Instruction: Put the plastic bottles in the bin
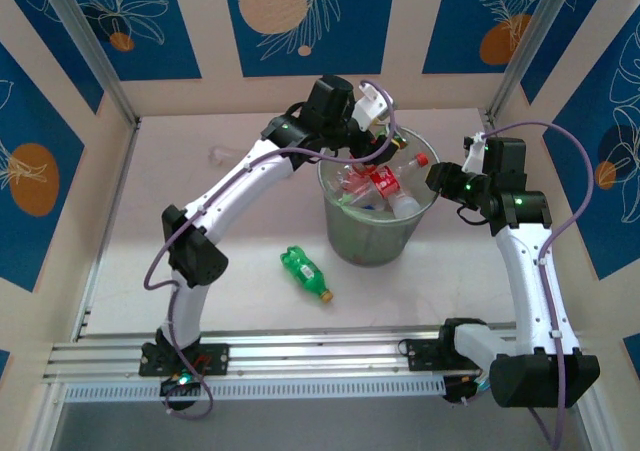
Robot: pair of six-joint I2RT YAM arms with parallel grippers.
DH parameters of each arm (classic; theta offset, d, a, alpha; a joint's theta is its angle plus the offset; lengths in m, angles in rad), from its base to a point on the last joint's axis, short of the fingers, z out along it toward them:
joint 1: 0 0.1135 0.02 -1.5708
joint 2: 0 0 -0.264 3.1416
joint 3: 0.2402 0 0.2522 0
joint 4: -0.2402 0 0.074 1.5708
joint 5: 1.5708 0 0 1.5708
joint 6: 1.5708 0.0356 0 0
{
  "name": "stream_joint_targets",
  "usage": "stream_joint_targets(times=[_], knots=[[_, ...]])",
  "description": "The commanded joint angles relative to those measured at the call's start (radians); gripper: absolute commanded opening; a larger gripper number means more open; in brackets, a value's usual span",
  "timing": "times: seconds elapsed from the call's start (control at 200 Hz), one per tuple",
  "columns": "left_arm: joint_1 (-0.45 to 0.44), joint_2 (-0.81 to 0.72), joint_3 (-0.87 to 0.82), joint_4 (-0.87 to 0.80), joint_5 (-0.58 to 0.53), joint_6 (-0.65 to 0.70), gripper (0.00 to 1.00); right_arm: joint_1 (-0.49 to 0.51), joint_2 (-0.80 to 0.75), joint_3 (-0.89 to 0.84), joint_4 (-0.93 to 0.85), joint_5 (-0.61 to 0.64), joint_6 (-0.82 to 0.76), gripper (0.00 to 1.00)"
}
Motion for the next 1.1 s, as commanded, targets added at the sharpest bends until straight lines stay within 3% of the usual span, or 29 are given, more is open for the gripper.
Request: stream_joint_targets(times=[0.0,0.31,0.565,0.755,0.97,1.095], knots=[[0.004,0.012,-0.005,0.016,0.021,-0.014,0.74,-0.004,-0.015,-0.011,0.004,-0.027,-0.010,0.41],[0.008,-0.001,-0.120,0.023,-0.011,-0.024,0.62,-0.005,-0.015,-0.011,0.010,-0.033,-0.006,0.41],[0.021,-0.005,-0.114,0.037,-0.008,-0.042,0.62,-0.004,-0.013,-0.009,0.010,-0.034,-0.004,0.41],[0.020,-0.023,-0.083,0.057,0.003,-0.051,0.84,-0.004,-0.012,-0.004,0.010,-0.037,-0.003,0.42],[0.020,-0.100,-0.084,0.102,0.004,-0.057,0.94,-0.002,-0.007,0.008,0.010,-0.043,0.002,0.42],[0.024,-0.161,-0.086,0.069,-0.052,-0.028,0.96,-0.001,-0.007,0.010,0.009,-0.044,0.003,0.42]])
